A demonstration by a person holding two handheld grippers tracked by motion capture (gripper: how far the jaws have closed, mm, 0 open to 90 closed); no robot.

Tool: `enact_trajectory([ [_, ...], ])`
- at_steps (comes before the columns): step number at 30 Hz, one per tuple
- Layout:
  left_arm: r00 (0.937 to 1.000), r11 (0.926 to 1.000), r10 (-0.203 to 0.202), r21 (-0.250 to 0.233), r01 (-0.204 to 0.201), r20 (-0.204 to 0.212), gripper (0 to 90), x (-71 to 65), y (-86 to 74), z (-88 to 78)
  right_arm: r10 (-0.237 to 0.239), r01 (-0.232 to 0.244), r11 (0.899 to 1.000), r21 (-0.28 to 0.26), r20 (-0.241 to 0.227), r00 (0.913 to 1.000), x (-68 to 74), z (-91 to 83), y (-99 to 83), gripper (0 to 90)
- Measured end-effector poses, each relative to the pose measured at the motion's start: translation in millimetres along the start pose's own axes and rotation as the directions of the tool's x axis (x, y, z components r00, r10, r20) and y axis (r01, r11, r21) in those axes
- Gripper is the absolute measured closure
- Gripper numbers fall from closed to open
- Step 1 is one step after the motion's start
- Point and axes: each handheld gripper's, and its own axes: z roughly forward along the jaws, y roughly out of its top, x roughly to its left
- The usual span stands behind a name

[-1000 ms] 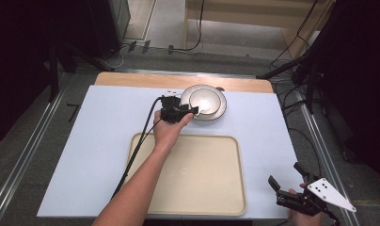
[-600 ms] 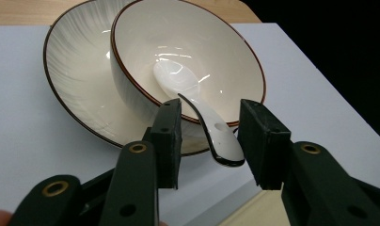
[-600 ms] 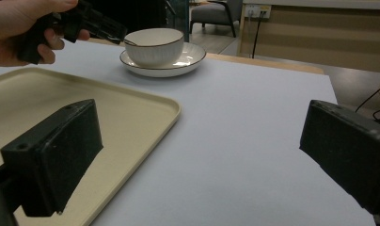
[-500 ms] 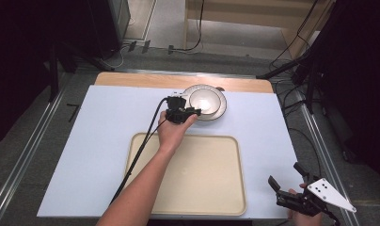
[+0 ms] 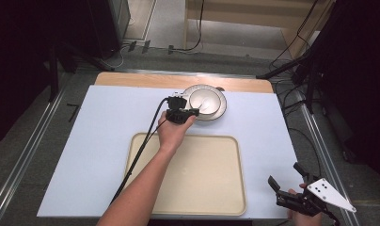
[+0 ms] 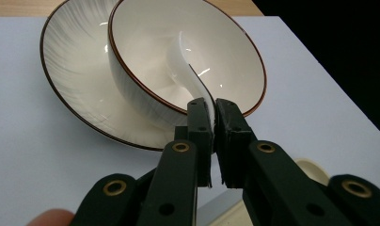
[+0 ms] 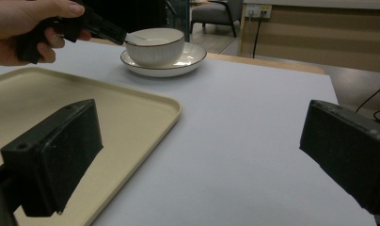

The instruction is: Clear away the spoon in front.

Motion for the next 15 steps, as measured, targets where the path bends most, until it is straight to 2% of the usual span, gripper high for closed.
enact_trajectory([
  [7, 0.9967, 0.9971, 0.073, -0.021, -0.074, -0.037, 86.7, -4.1, -1.4, -6.8, 0.0, 0.0, 1.0, 0.001, -0.001, 1.0, 0.0, 0.7, -0.4, 0.0],
  [11, 0.9951, 0.9946, 0.08, -0.062, -0.083, -0.059, 86.8, -4.7, 1.0, -15.1, 0.002, -0.002, 1.0, 0.0, -0.001, 1.0, -0.7, 0.4, -0.6, 0.0],
  [15, 0.9953, 0.9902, 0.08, -0.111, -0.085, -0.054, 86.8, -6.2, 5.1, -26.5, 0.001, -0.001, 1.0, -0.003, 0.0, 1.0, -1.2, 0.0, -0.3, 0.0],
])
